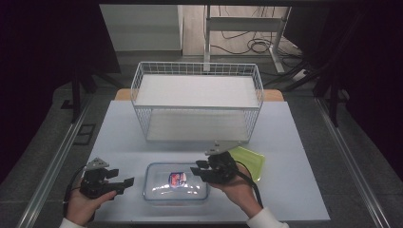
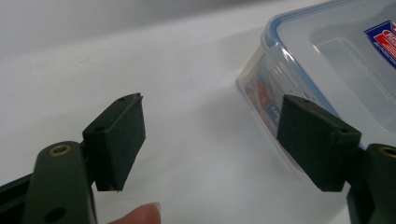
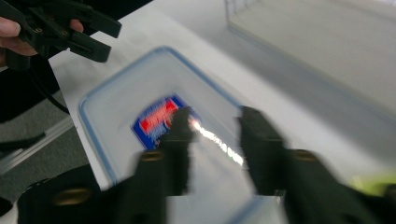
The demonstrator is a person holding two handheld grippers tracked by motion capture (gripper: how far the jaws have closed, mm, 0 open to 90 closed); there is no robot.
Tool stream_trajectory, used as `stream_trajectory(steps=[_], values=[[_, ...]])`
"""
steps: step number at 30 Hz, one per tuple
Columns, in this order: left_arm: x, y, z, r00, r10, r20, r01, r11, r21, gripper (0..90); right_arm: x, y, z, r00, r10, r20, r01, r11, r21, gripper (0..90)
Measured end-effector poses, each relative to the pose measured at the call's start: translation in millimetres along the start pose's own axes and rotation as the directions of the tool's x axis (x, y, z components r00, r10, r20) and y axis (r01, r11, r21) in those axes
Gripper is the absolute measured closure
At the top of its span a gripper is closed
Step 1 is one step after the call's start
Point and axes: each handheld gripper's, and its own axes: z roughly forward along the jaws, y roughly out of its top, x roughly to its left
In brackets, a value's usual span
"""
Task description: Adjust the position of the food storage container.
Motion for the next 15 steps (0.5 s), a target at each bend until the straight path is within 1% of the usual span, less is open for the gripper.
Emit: stream_trajectory(steps=[2, 3, 5, 6, 7, 8, 9, 10, 11, 13, 15], values=[[-0.8, 0.0, 0.8, 1.0, -0.003, 0.005, 0.003, 1.0, 0.007, 23.0, -2.3, -10.3, -8.2, 0.9996, 0.023, 0.016, -0.023, 1.0, -0.01, 44.6], [-0.9, 0.1, 1.0, 1.0, -0.004, 0.007, 0.004, 1.0, 0.005, 22.4, -4.5, -19.7, -15.8, 0.9984, 0.057, 0.007, -0.057, 0.998, -0.018, 34.6], [-1.0, 0.0, 1.7, 0.9997, -0.019, 0.013, 0.019, 0.9998, 0.003, 21.9, -6.3, -28.2, -21.0, 0.9966, 0.082, -0.005, -0.083, 0.996, -0.038, 27.7], [-1.0, 0.0, 1.7, 0.9997, -0.019, 0.013, 0.019, 0.9998, 0.003, 21.5, -6.3, -28.2, -21.0, 0.9966, 0.082, -0.005, -0.083, 0.996, -0.038, 27.7], [-1.4, 0.9, 2.4, 0.9998, -0.018, 0.008, 0.018, 0.9998, 0.006, 21.0, -8.5, -35.7, -24.2, 0.9944, 0.106, 0.001, -0.106, 0.994, -0.025, 21.8], [-1.4, 0.9, 2.4, 0.9998, -0.018, 0.008, 0.018, 0.9998, 0.006, 20.6, -8.5, -35.7, -24.2, 0.9944, 0.106, 0.001, -0.106, 0.994, -0.025, 21.8], [-2.3, 1.8, 2.1, 0.9998, -0.017, 0.009, 0.017, 0.9999, 0.003, 20.2, -11.3, -42.1, -26.0, 0.9923, 0.124, -0.005, -0.124, 0.992, -0.032, 20.7], [-2.3, 1.8, 2.1, 0.9998, -0.017, 0.009, 0.017, 0.9999, 0.003, 19.9, -12.5, -45.1, -26.7, 0.9914, 0.131, -0.005, -0.131, 0.991, -0.036, 20.3], [-3.3, 2.2, 0.5, 0.9997, -0.018, 0.017, 0.018, 0.9998, -0.005, 19.6, -13.4, -47.3, -27.6, 0.9911, 0.133, -0.003, -0.133, 0.99, -0.038, 20.0], [-3.2, 2.2, -0.3, 0.9997, -0.017, 0.021, 0.017, 0.9998, -0.006, 19.5, -14.9, -50.7, -29.4, 0.9906, 0.137, 0.002, -0.136, 0.99, -0.039, 19.4], [-2.5, 1.3, -4.3, 0.9992, -0.021, 0.033, 0.021, 0.9996, -0.016, 19.8, -18.9, -57.6, -32.7, 0.9848, 0.174, 0.011, -0.173, 0.984, -0.047, 17.2]])
